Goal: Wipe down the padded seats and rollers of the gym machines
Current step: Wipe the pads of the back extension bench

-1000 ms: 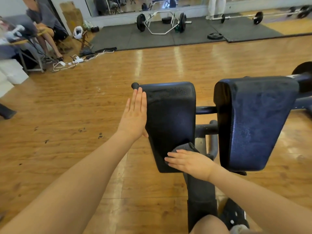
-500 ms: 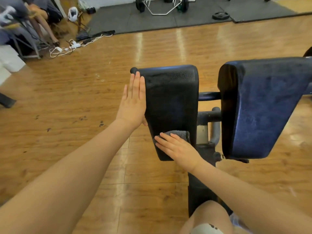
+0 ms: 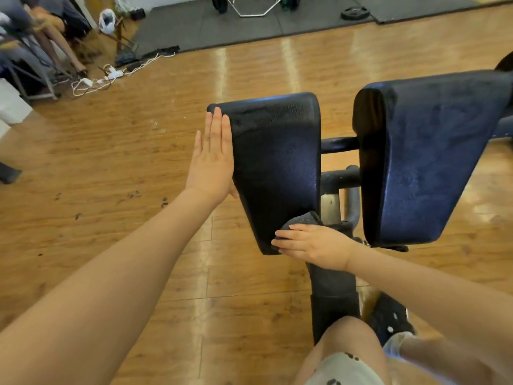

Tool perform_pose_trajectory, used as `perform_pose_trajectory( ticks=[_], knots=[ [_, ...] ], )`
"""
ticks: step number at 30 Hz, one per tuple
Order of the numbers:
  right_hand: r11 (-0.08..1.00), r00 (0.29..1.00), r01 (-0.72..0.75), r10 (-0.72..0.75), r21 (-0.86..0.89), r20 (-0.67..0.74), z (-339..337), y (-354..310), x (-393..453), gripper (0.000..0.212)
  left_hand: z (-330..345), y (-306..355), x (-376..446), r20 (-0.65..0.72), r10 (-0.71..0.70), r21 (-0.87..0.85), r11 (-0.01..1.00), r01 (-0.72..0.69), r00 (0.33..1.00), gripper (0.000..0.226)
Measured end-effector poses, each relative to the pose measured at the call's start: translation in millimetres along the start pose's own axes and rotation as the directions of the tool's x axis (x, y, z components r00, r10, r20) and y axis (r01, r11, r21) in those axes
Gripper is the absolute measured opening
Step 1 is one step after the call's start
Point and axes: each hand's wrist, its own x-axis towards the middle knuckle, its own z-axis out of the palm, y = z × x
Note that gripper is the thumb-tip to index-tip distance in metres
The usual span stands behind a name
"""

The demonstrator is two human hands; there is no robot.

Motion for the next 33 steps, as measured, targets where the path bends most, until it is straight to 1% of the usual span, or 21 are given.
perform_pose_trajectory(
  ticks=[2,5,6,7,8,9,10,11,12,13,14,15,17,20,21,23,25,30,32,33],
  knots=[
    [1.0,1.0,0.003,-0.003,0.006,0.007,0.7,9.8,-19.3,0.058,0.7,-0.7,0.0,-0.005,-0.008,0.008,1.0,0.008,1.0,0.144],
    [0.996,0.996,-0.084,0.084,0.008,0.013,-3.8,9.3,-33.0,0.066,0.9,-0.5,-0.8,-0.004,-0.02,0.012,1.0,0.02,1.0,0.144],
    [0.993,0.993,-0.115,0.115,0.011,-0.015,-3.8,7.7,-34.8,0.067,0.5,0.3,-1.0,-0.002,-0.018,0.016,1.0,0.018,1.0,0.144],
    [0.99,0.987,-0.138,0.141,0.04,-0.076,-4.5,7.0,-35.0,0.062,-0.1,1.1,-1.1,-0.001,-0.017,0.014,1.0,0.017,1.0,0.144],
    [0.981,0.971,-0.162,0.178,0.11,-0.159,-8.2,8.6,-33.8,0.053,0.0,1.3,-0.9,-0.001,-0.018,0.008,1.0,0.018,1.0,0.143],
    [0.96,0.94,-0.197,0.242,0.197,-0.24,-15.2,14.0,-30.2,0.045,0.4,1.2,-0.9,-0.003,-0.02,0.002,1.0,0.02,1.0,0.143],
    [0.93,0.888,-0.258,0.335,0.261,-0.316,-27.1,22.1,-22.9,0.044,0.7,0.9,-1.0,-0.004,-0.019,0.0,1.0,0.019,1.0,0.143],
    [0.896,0.806,-0.332,0.432,0.295,-0.405,-41.2,32.3,-13.0,0.044,0.8,0.7,-1.2,-0.005,-0.016,0.001,1.0,0.016,1.0,0.143],
    [0.859,0.708,-0.396,0.511,0.325,-0.488,-54.2,43.0,-1.7,0.043,0.9,0.5,-1.5,-0.005,-0.013,-0.001,1.0,0.013,1.0,0.142],
    [0.823,0.618,-0.447,0.567,0.35,-0.544,-65.4,51.6,11.1,0.043,0.9,0.6,-1.5,-0.006,-0.012,-0.008,1.0,0.012,1.0,0.142],
    [0.791,0.558,-0.489,0.607,0.367,-0.566,-73.2,57.0,24.2,0.044,0.6,0.9,-1.0,-0.009,-0.012,-0.014,1.0,0.012,1.0,0.142],
    [0.768,0.532,-0.525,0.633,0.368,-0.562,-76.2,58.8,36.8,0.049,0.4,0.9,-0.7,-0.008,-0.013,-0.013,1.0,0.013,1.0,0.143],
    [0.741,0.528,-0.573,0.66,0.349,-0.534,-69.3,54.8,53.3,0.059,0.8,-0.7,-0.8,0.0,-0.021,0.008,1.0,0.021,1.0,0.143],
    [0.702,0.498,-0.608,0.701,0.371,-0.51,-56.9,44.1,55.7,0.067,2.8,-1.3,-0.1,0.006,-0.009,0.041,0.999,0.009,1.0,0.144],
    [0.702,0.507,-0.609,0.702,0.369,-0.5,-53.9,41.0,53.1,0.07,2.4,-1.2,-0.7,0.012,-0.009,0.045,0.999,0.009,1.0,0.144],
    [0.724,0.56,-0.596,0.684,0.346,-0.468,-47.3,33.9,43.9,0.077,1.5,-1.0,-0.7,0.012,-0.016,0.056,0.998,0.015,1.0,0.144],
    [0.734,0.618,-0.587,0.679,0.343,-0.396,-37.4,23.2,33.9,0.08,0.3,0.0,-1.7,0.021,-0.025,0.071,0.997,0.024,0.999,0.143],
    [0.698,0.654,-0.607,0.71,0.38,-0.261,-12.9,-6.2,14.1,0.092,0.1,0.5,-2.6,0.016,-0.022,0.095,0.995,0.02,1.0,0.142],
    [0.718,0.689,-0.621,0.691,0.314,-0.218,-7.6,-17.8,5.0,0.096,-0.5,0.3,-2.3,0.029,-0.019,0.077,0.997,0.017,0.999,0.143],
    [0.743,0.72,-0.615,0.666,0.264,-0.197,-7.3,-21.2,0.7,0.097,-1.4,-0.4,-2.3,0.041,-0.021,0.071,0.997,0.018,0.999,0.143]
  ],
)
